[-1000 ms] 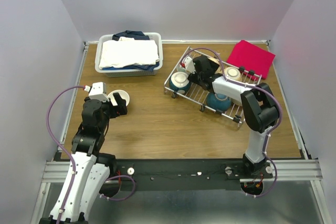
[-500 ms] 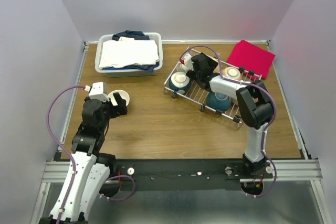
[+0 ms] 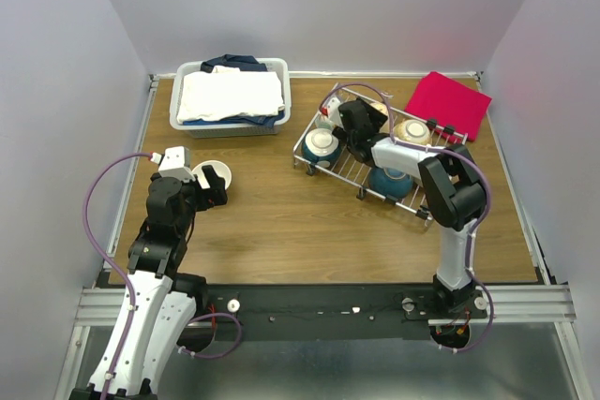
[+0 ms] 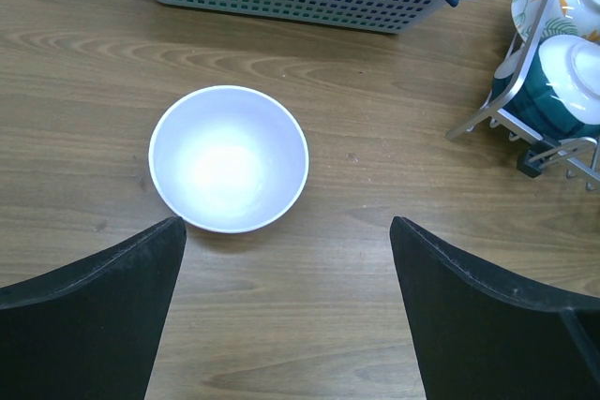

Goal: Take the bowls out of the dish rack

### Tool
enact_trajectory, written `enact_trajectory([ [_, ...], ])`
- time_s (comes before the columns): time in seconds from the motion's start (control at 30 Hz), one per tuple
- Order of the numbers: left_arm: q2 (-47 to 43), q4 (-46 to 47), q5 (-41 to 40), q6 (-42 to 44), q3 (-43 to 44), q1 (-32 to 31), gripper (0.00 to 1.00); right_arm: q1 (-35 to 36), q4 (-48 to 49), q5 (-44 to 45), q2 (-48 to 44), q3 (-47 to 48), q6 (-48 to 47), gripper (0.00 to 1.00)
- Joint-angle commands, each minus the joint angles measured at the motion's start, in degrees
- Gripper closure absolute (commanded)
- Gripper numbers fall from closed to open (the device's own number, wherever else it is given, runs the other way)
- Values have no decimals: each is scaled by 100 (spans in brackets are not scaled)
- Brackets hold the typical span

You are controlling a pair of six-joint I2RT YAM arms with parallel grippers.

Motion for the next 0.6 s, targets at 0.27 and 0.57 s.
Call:
enact_trajectory([
  [0.27,-16,44,-146,33,31,-35,1,379,-1118,476,7,-131,84,35],
  [0.57,-69,44,-155,24,31,-35,1,467,-1109,582,-380,-210,102,44],
])
